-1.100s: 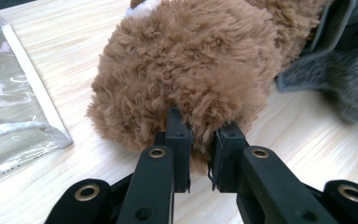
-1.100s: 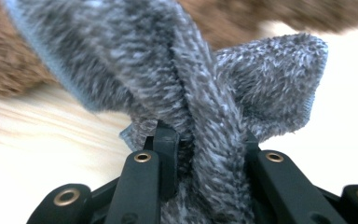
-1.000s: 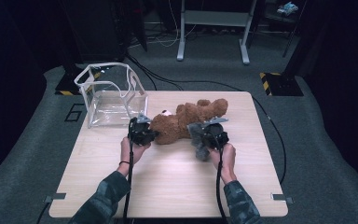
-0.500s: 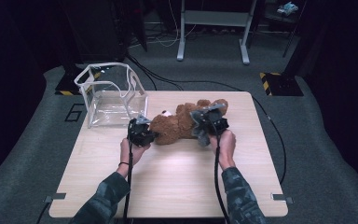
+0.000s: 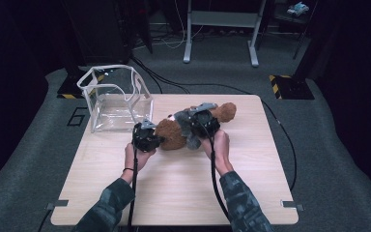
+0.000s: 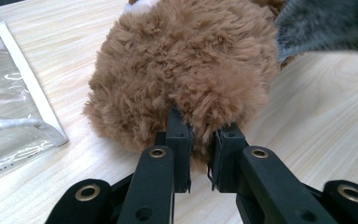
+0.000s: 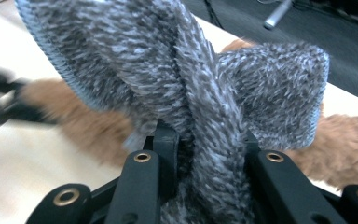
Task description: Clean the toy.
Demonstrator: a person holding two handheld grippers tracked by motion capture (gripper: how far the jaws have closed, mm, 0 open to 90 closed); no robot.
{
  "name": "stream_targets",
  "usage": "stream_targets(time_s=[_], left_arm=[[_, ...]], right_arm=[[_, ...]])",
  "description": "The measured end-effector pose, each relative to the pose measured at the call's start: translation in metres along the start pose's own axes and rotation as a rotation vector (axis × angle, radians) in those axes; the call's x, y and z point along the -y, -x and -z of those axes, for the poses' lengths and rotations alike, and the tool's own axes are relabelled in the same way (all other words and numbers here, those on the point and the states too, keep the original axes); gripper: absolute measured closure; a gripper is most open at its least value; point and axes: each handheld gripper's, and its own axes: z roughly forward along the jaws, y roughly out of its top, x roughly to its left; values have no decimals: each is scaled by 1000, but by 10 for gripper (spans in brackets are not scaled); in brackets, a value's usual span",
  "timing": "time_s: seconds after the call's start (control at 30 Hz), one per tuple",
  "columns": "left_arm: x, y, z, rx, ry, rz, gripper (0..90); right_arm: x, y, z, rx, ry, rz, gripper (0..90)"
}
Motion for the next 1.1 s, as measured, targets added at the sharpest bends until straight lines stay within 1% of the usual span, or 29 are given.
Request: stream_targets(time_s=[0.03,0.07,0.1,0.13,0.17,0.2,0.23,0.27,0.3,0.33,0.37,0.4,0.43,0.47,0.5,0.6,0.63,0.73,0.77,0.8,0.83,0.87,0.9,0.93,0.97,1.0,1.03,1.07,1.1], left_arm=[[0,0,0,0,0,0,799],[0,-1,1,6,-4,1,800],[1,-1,0,9,0,8,800],[0,-1,0,7,1,5,801],[0,-1,-1,6,2,2,801],[0,-1,-1,3,3,0,801],[0,-2,0,8,0,3,800],[0,-3,-1,11,2,3,801],[0,-3,-1,11,2,3,801],[-1,-3,-2,1,-1,-3,801],[-2,-4,-2,6,-6,3,800],[-2,-4,-3,4,11,25,800],[0,-2,-2,-1,9,22,800],[1,-1,-2,4,2,19,800],[1,-1,-2,4,2,19,800],[0,-3,-1,6,-1,12,800],[2,-2,-1,10,9,27,800],[3,-3,-1,12,-2,9,801],[2,-2,-2,11,7,28,801],[3,-2,-2,9,8,25,800],[3,-2,-2,9,8,25,800],[4,-1,-1,8,2,11,800],[4,-1,-1,8,2,11,800],[5,0,-1,8,9,23,799],[6,0,0,12,0,12,799],[6,0,0,12,0,12,799],[8,1,-1,10,10,22,799],[8,1,-1,10,10,22,799],[8,1,-1,11,6,23,800]], right_arm=[[0,0,0,0,0,0,708],[3,15,-7,45,-10,-32,709],[6,26,-10,63,-20,-61,709],[11,37,-12,107,-38,-75,710],[11,37,-12,107,-38,-75,710],[17,49,-15,131,-59,-96,710],[24,60,-16,141,-75,-131,709],[39,72,-14,137,-78,-173,709],[39,72,-14,137,-78,-173,709],[44,72,-12,108,-80,-178,709],[50,61,-6,50,-59,-165,709],[50,61,-6,50,-59,-165,709],[53,43,-10,-21,-68,-117,708],[55,34,-15,-39,-76,-114,708],[56,29,-22,-46,-84,-98,707],[60,32,-32,-30,-102,-99,707],[66,50,-37,16,-122,-131,708],[82,79,-40,92,-181,-199,707],[89,90,-40,124,-202,-210,707],[95,99,-38,133,-212,-233,707],[95,99,-38,133,-212,-233,707],[101,107,-31,119,-194,-267,706],[101,107,-31,119,-194,-267,706],[99,100,-24,91,-169,-247,705],[96,93,-22,61,-149,-230,705],[96,93,-22,61,-149,-230,705],[87,75,-22,9,-127,-202,703],[87,75,-22,9,-127,-202,703],[80,63,-29,-20,-127,-157,702]])
